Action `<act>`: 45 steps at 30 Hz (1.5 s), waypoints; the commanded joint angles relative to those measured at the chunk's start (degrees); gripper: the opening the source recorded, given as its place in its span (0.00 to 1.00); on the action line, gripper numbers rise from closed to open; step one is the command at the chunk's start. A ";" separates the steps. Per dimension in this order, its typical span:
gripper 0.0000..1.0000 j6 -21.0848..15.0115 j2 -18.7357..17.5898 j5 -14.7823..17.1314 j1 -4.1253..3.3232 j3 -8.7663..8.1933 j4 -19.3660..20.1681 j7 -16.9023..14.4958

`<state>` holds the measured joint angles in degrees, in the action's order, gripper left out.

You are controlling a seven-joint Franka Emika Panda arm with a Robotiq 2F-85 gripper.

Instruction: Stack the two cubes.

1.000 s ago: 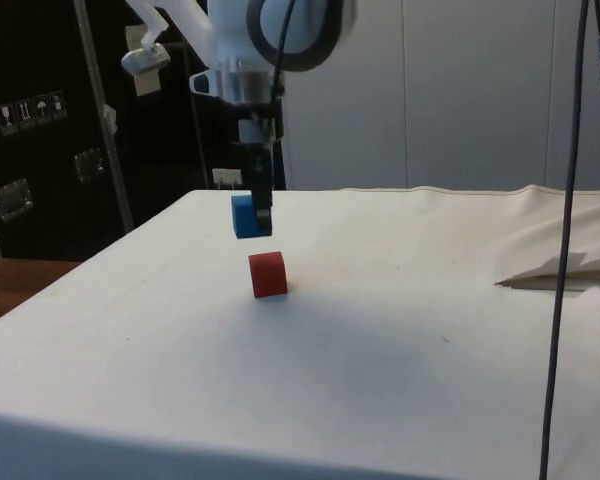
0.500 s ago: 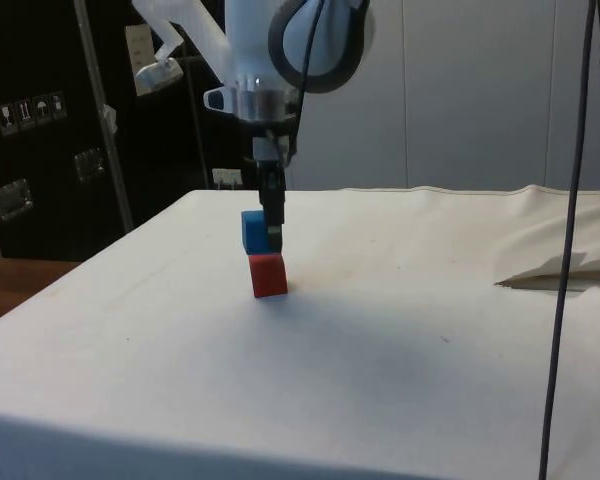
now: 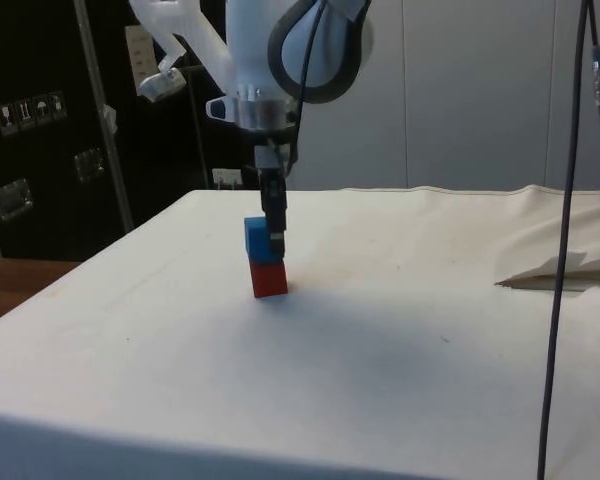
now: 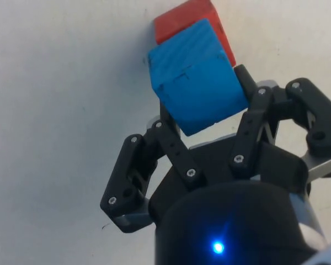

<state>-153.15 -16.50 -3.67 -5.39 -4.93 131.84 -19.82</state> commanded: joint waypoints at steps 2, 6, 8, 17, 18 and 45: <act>0.06 -0.34 -0.11 0.34 0.40 -0.06 0.06 -0.80; 0.06 -0.34 -0.23 0.40 0.52 -0.69 0.06 -1.38; 0.06 -0.29 -0.29 0.40 0.46 -0.92 0.06 -1.49; 0.06 -0.46 -1.03 0.52 0.34 -0.57 -0.52 -1.09; 0.06 -0.52 -1.20 0.52 0.34 -0.52 -0.63 -1.03; 0.80 0.00 -1.78 0.06 0.29 -0.63 -1.20 -0.57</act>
<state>-153.15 -18.28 -3.67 -5.16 -5.56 130.63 -20.40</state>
